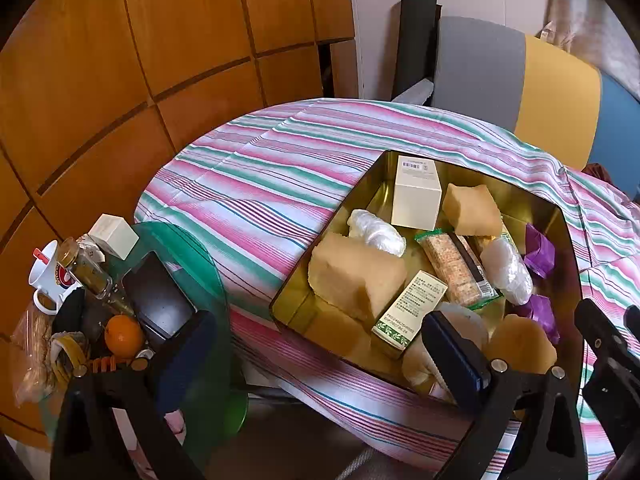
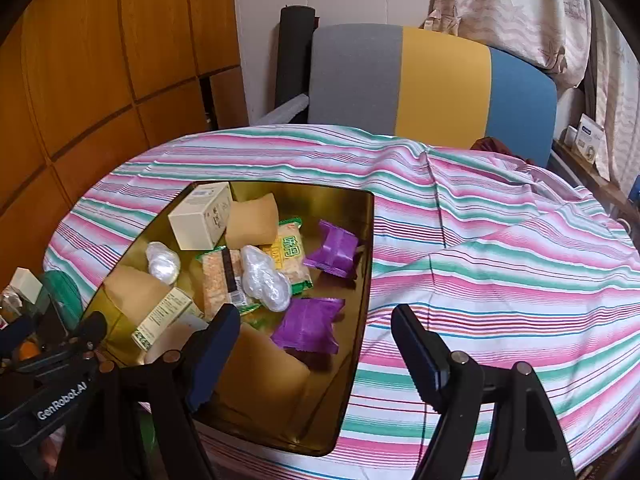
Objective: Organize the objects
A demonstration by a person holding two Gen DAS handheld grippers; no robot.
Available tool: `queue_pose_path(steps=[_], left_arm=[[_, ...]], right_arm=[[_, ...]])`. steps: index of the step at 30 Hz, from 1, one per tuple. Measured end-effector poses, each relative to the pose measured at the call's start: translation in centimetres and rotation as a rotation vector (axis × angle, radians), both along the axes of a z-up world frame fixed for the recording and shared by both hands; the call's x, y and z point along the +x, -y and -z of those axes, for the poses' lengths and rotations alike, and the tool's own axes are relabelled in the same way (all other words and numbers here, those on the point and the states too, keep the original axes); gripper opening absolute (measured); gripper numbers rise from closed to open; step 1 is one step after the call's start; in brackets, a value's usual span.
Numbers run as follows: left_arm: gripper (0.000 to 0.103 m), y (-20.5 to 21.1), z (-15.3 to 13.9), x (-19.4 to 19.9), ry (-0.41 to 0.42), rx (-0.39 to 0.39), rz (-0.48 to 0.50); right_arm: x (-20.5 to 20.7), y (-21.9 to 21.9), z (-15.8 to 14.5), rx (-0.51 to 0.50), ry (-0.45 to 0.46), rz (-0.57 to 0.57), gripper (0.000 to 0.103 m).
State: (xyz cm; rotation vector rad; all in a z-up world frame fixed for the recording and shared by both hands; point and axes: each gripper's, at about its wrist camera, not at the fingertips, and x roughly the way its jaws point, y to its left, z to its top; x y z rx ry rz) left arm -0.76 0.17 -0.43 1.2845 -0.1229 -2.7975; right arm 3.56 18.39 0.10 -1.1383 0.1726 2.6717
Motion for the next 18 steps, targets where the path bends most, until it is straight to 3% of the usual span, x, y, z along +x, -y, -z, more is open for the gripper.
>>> queue_pose_path(steps=[9, 18], left_arm=[[0.103, -0.55, -0.46, 0.44, -0.002, -0.009, 0.037], [0.099, -0.5, -0.65, 0.52, 0.003, 0.031, 0.055]], right_arm=[[-0.11, 0.33, 0.35, 0.014, 0.013, 0.008, 0.079], [-0.13, 0.04, 0.52, 0.008, 0.016, 0.018, 0.079]])
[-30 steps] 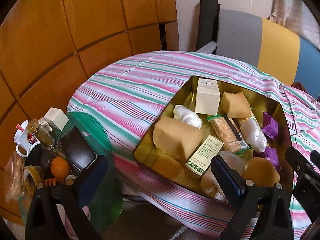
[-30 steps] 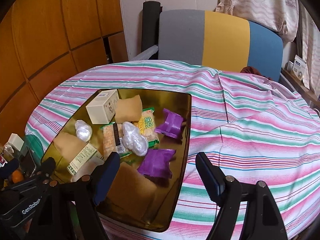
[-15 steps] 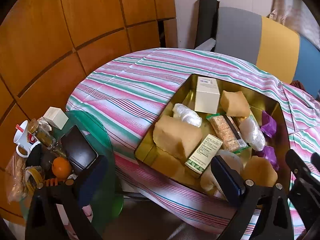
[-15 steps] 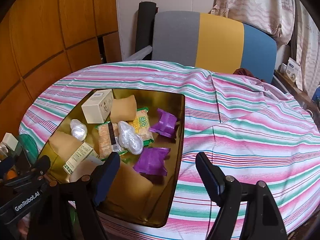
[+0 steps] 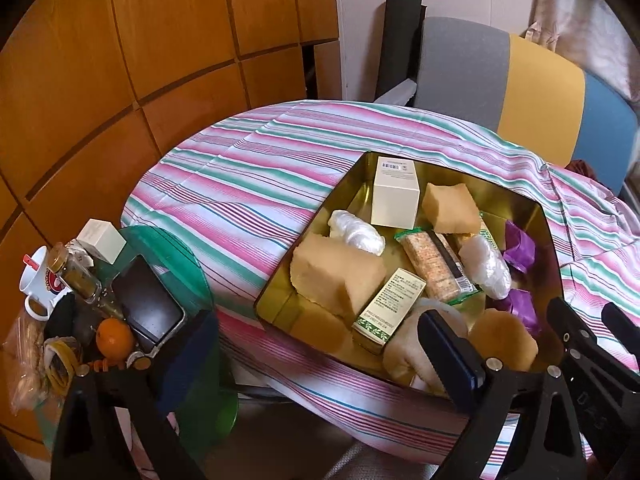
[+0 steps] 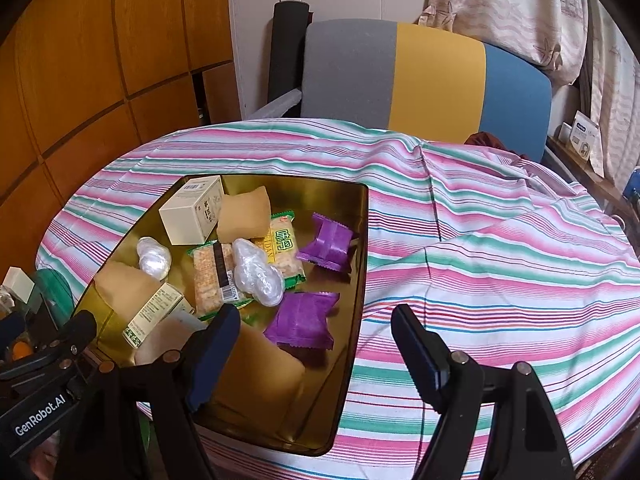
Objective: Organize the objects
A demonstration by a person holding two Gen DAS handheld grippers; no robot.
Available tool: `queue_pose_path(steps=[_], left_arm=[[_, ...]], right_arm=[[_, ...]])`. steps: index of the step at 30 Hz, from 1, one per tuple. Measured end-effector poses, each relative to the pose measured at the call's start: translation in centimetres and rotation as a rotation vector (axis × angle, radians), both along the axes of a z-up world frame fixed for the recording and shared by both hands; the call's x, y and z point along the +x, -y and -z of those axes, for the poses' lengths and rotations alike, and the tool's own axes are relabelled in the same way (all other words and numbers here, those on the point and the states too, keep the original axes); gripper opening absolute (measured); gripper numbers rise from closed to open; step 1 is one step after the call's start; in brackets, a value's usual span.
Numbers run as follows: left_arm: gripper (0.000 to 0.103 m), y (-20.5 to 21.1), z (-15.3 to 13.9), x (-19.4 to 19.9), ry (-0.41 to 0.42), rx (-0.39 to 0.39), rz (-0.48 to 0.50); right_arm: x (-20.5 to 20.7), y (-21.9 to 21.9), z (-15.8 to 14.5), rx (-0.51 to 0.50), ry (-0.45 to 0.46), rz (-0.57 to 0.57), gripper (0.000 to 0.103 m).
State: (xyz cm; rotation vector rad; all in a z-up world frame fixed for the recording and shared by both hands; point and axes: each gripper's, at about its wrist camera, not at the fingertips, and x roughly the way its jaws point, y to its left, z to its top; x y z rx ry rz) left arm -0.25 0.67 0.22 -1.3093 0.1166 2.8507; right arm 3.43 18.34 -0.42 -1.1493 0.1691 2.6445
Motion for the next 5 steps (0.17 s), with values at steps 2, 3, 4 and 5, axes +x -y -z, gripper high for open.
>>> queue_pose_path(steps=[2, 3, 4, 5], left_arm=[[0.099, 0.02, 0.09, -0.08, 0.006, 0.002, 0.0], [0.098, 0.08, 0.13, -0.1, 0.006, 0.0, -0.003], [0.097, 0.15, 0.16, -0.12, 0.005, -0.004, -0.008], [0.097, 0.18, 0.17, -0.14, 0.004, -0.009, -0.012]], right_arm=[[0.0, 0.07, 0.03, 0.004, 0.001, -0.003, 0.079], [0.0, 0.13, 0.03, 0.011, 0.001, -0.003, 0.079], [0.0, 0.15, 0.01, 0.015, 0.001, -0.002, 0.079], [0.01, 0.15, -0.01, 0.016, 0.0, -0.003, 0.079]])
